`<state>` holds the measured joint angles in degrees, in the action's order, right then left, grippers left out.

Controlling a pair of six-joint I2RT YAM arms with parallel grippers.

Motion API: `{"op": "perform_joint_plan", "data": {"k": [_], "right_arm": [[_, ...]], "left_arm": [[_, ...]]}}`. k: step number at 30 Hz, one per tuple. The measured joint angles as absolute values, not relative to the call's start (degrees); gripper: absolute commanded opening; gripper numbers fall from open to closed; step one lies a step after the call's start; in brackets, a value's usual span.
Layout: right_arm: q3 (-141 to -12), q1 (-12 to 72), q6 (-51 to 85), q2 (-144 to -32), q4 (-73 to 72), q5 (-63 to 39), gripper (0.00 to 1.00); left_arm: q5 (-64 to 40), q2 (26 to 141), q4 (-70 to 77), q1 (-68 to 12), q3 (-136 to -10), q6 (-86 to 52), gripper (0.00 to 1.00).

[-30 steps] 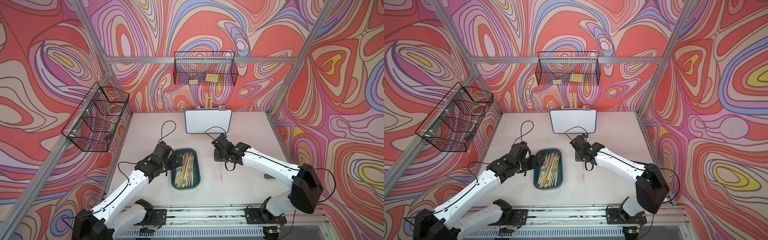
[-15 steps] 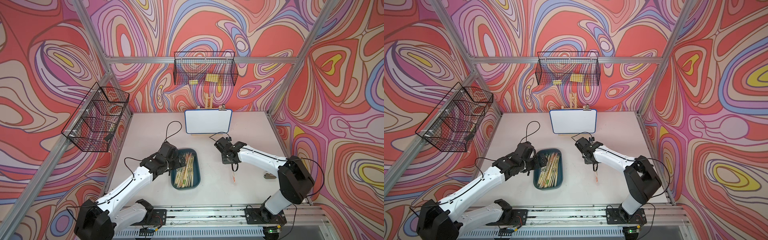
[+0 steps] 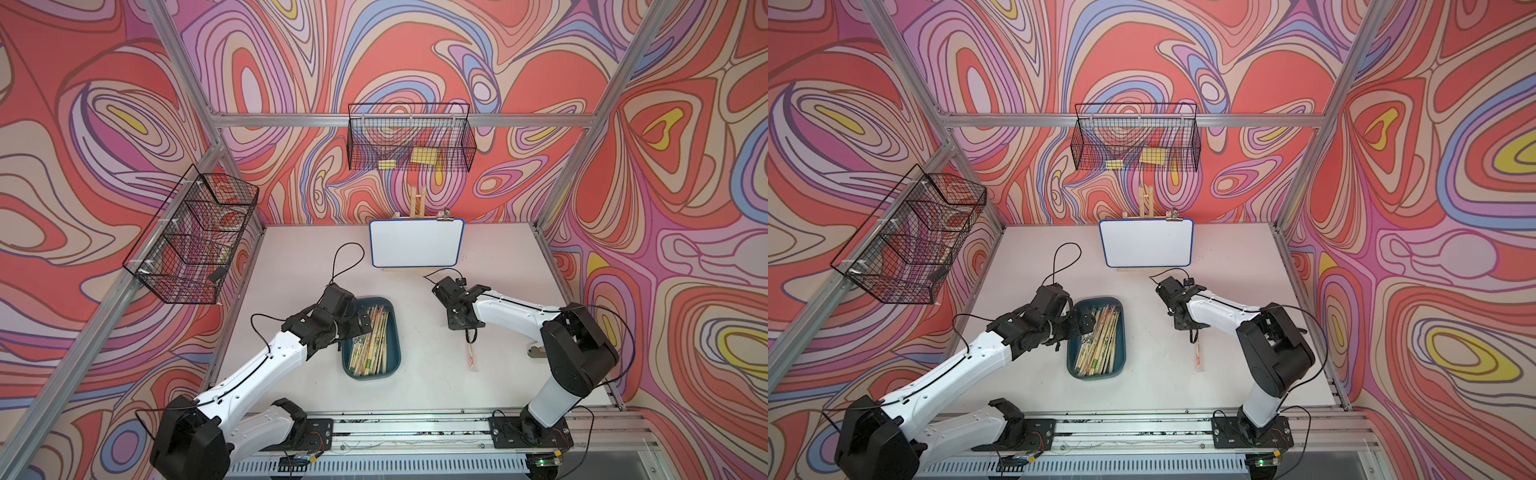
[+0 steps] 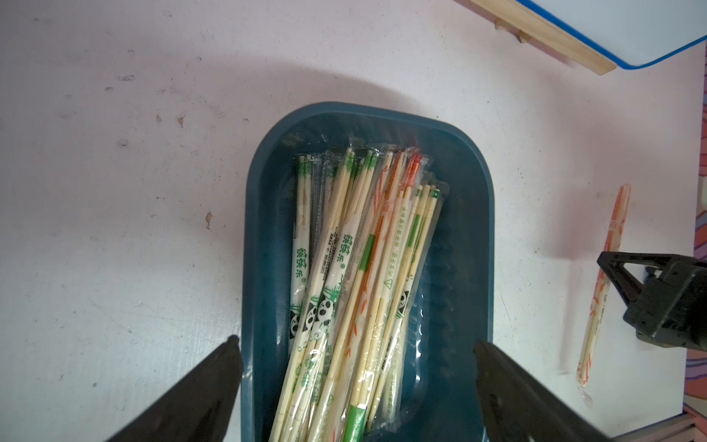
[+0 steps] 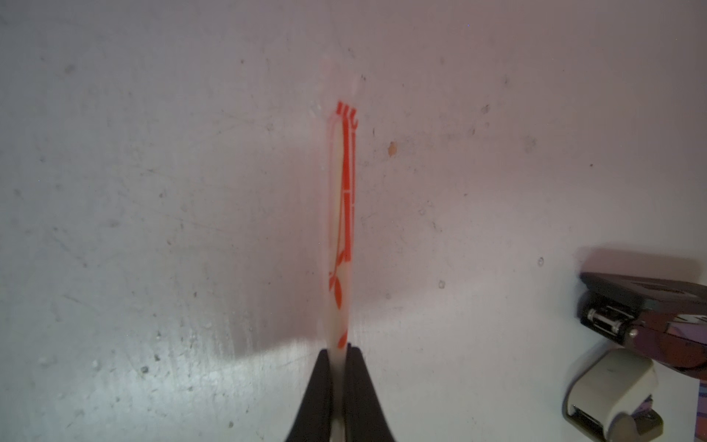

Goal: Take the paired disposable chopsticks out of the storage box
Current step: Place the paired disposable chopsticks at the center of the board.

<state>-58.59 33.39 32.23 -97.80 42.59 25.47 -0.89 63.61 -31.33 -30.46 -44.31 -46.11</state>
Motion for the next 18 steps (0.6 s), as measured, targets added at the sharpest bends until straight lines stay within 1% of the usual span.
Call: {"op": "perform_joint_plan", "data": {"k": [5,6,7,9,12,15,18], "right_arm": [[-57.7,33.1,32.2,-99.7,41.5,25.4,0.0],[-57.7,33.0,32.2,-99.9,41.4,25.4,0.01],[-57.7,33.0,32.2,-99.9,41.2,25.4,0.07],[-57.7,32.9,32.4,-99.9,40.8,25.5,0.25],[-57.7,32.9,32.6,-99.9,40.4,25.6,0.41],[-57.7,32.9,32.5,-99.8,40.4,25.7,0.46],[-57.7,32.9,32.6,-99.0,40.6,25.8,0.55]], "left_arm": [[-0.9,63.6,-31.3,-30.5,-44.3,-46.1,1.0],[-0.9,63.6,-31.3,-30.5,-44.3,-46.1,1.0],[-0.9,63.6,-31.3,-30.5,-44.3,-46.1,1.0],[-0.7,63.5,-31.3,-30.5,-44.3,-46.1,1.0],[-0.3,63.3,-31.3,-30.5,-44.3,-46.1,1.0],[0.2,63.1,-31.3,-30.5,-44.3,-46.1,1.0],[0.5,63.0,-31.3,-30.5,-44.3,-46.1,1.0]]}}
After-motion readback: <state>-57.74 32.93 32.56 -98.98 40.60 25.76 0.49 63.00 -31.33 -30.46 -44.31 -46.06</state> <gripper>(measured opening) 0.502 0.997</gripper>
